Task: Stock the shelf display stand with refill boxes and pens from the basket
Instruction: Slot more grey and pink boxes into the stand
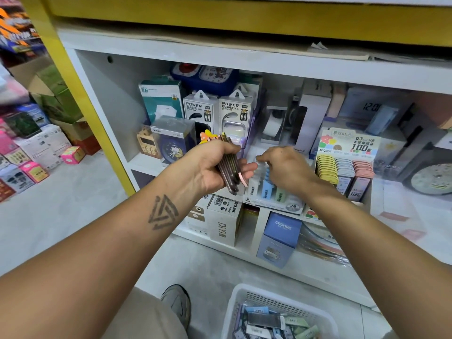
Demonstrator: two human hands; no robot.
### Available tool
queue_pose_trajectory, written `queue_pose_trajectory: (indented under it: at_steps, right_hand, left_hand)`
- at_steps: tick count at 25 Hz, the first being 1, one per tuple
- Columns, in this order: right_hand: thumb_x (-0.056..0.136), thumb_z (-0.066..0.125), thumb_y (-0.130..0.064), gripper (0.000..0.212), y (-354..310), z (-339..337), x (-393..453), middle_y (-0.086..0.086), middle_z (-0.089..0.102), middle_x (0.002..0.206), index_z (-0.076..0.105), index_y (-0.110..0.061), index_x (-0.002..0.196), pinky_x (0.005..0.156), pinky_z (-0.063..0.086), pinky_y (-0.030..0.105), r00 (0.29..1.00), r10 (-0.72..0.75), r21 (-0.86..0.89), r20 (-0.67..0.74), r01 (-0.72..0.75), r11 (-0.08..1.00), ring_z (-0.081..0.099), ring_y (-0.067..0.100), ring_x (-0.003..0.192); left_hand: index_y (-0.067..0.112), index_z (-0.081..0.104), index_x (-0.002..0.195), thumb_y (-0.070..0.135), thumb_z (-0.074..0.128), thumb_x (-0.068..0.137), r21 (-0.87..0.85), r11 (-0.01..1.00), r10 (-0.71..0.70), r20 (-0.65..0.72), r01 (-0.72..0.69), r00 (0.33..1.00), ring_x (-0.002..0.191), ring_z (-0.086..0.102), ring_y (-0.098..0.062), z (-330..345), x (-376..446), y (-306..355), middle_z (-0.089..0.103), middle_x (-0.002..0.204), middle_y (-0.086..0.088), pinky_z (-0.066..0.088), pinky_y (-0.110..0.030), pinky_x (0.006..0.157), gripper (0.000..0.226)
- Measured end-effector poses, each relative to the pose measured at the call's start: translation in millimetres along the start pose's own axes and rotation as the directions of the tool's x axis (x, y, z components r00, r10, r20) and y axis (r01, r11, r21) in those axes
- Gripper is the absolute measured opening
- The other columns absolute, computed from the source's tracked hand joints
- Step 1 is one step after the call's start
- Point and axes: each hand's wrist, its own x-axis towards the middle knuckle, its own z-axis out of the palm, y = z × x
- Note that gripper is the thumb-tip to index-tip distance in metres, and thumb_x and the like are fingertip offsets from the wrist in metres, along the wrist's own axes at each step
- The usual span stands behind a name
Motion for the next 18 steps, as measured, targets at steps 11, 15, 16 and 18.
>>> queue_pose_trajectory:
  at_steps: [11, 15, 16, 18]
  right_hand:
    - [0.084, 0.08, -0.029, 0.05, 14.0, -72.2, -70.4, -0.004, 0.065, 0.121, 0.062, -0.024, 0.13, 0.084, 0.055, 0.023, 0.998, -0.054, 0.778, -0.015, 0.046, 0.627, 0.063, 0.008, 0.108]
    - [0.082, 0.081, -0.021, 0.063, 39.8, -83.2, -97.7, -0.005, 0.053, 0.146, 0.057, -0.017, 0.14, 0.114, 0.038, 0.027, 0.992, -0.123, 0.501, -0.011, 0.112, 0.858, 0.047, 0.004, 0.134]
    - [0.085, 0.077, -0.02, 0.057, 46.7, -89.1, -103.0, -0.004, 0.055, 0.144, 0.059, -0.016, 0.138, 0.115, 0.037, 0.027, 0.992, -0.121, 0.522, -0.02, 0.114, 0.845, 0.048, 0.004, 0.134]
    - [0.093, 0.067, -0.026, 0.034, 64.0, -103.5, -116.1, -0.006, 0.066, 0.129, 0.068, -0.018, 0.125, 0.107, 0.043, 0.022, 0.995, -0.06, 0.616, -0.08, 0.097, 0.782, 0.057, 0.003, 0.121]
  left_hand:
    - [-0.004, 0.062, 0.109, 0.004, 0.049, 0.099, -0.106, 0.994, 0.044, 0.189, -0.024, 0.981, 0.083, 0.073, -0.034, 51.1, 2.5, -12.9, 0.072, 0.097, -0.024, 0.061, -0.048, 0.071, 0.019]
    - [-0.003, 0.062, 0.095, 0.008, 0.052, 0.099, -0.125, 0.992, 0.032, 0.205, -0.006, 0.978, 0.069, 0.073, -0.034, 84.0, 0.5, -24.9, 0.073, 0.082, -0.023, 0.061, -0.048, 0.06, 0.016]
    - [-0.002, 0.063, 0.094, 0.009, 0.052, 0.099, -0.124, 0.992, 0.024, 0.207, 0.002, 0.978, 0.069, 0.074, -0.033, 91.3, 0.8, -28.3, 0.073, 0.082, -0.023, 0.061, -0.048, 0.064, 0.016]
    - [-0.001, 0.063, 0.094, 0.011, 0.05, 0.1, -0.087, 0.996, 0.004, 0.217, 0.015, 0.976, 0.077, 0.074, -0.033, 104.7, 2.8, -35.5, 0.073, 0.088, -0.024, 0.058, -0.049, 0.082, 0.019]
